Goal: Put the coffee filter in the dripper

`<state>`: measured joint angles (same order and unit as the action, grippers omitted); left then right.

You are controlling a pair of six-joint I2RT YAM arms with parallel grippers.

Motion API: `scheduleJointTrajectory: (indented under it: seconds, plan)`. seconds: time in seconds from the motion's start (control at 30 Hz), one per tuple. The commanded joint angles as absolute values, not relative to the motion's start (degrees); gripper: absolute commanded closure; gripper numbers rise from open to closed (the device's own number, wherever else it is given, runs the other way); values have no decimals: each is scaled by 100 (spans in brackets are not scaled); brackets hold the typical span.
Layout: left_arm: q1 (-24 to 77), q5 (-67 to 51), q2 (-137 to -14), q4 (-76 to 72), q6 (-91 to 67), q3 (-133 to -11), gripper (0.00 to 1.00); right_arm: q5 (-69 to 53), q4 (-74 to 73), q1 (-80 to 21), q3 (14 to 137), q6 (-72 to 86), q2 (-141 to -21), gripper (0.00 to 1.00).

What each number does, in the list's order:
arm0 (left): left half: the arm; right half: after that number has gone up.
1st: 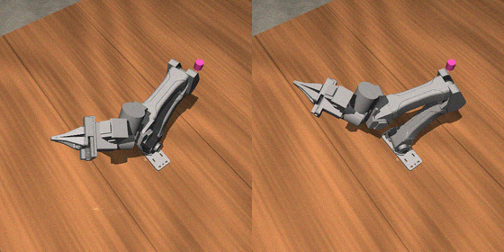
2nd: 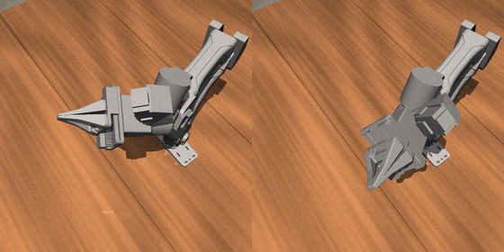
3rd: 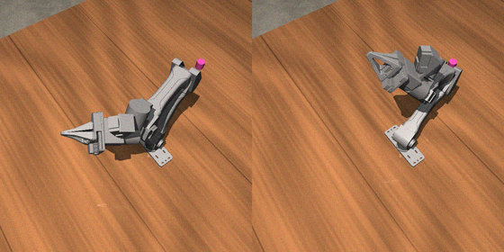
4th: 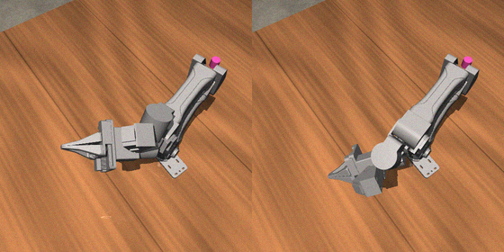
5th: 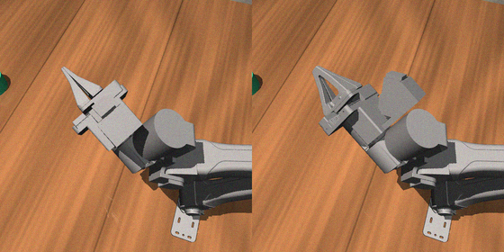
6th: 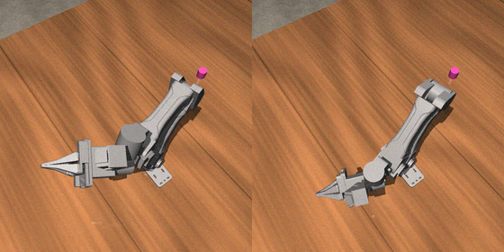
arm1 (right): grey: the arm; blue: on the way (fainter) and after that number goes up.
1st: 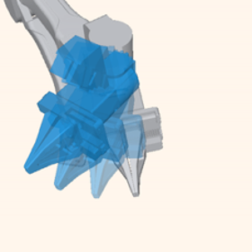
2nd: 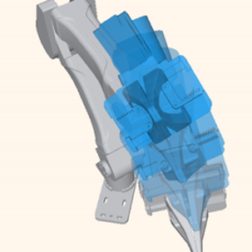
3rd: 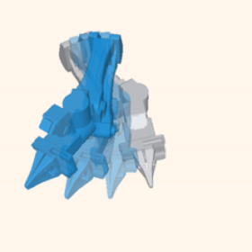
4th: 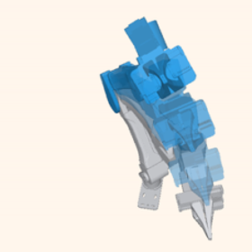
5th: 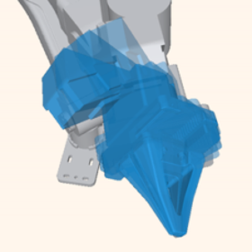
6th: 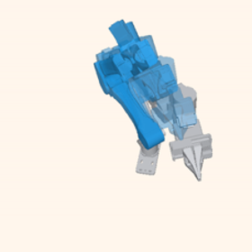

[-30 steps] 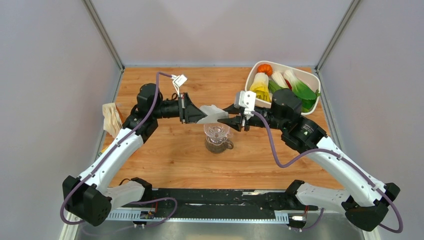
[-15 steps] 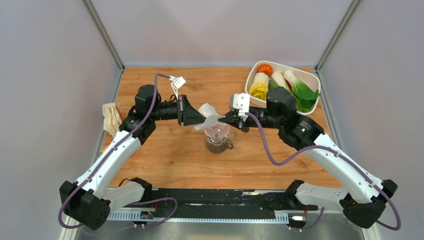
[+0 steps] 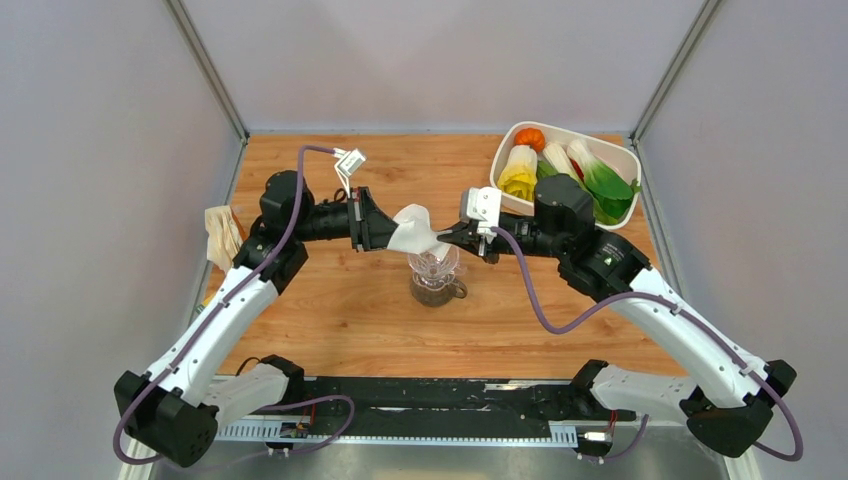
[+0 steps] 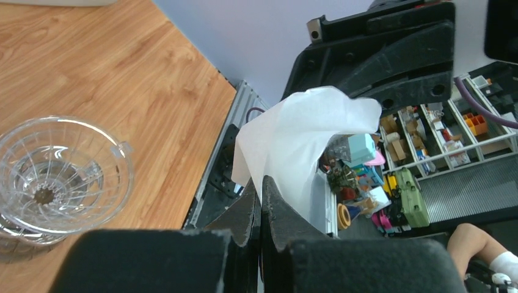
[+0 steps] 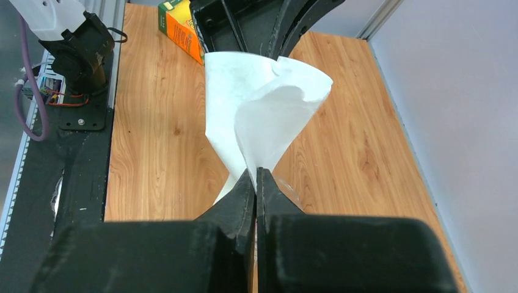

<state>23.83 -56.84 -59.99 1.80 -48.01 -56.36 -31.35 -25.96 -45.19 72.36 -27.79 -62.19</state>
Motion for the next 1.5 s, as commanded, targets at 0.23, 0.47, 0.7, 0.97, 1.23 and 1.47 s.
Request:
scheduleJointTrajectory:
  seconds: [0.23, 0.47, 0.7, 0.97, 1.23, 1.47]
  plan:
    - [2344, -5577, -5792, 419, -4506, -5795, 87, -3311, -2548, -4518, 7415, -2740, -6099, 100]
    - [2341, -5406, -5987, 415, -4520, -5708, 46, -3457, -2241, -4526, 7424, -2510, -6181, 100]
    - [2353, -5581, -6227, -480, -5316, -5417, 42, -3339, -1945, -4573, 7353, -2450, -6267, 100]
    - [2355, -5599, -6281, -1032, -6015, -5138, 41, -2526, -1516, -4880, 7073, -2805, -6093, 100]
    - [2355, -5596, -6315, -1307, -6391, -4935, 39, -1963, -1456, -5352, 6826, -3228, -5955, 100]
    - [2364, -5619, -6304, -1312, -6394, -4753, 48, -1844, -1352, -5467, 6846, -3274, -5992, 100]
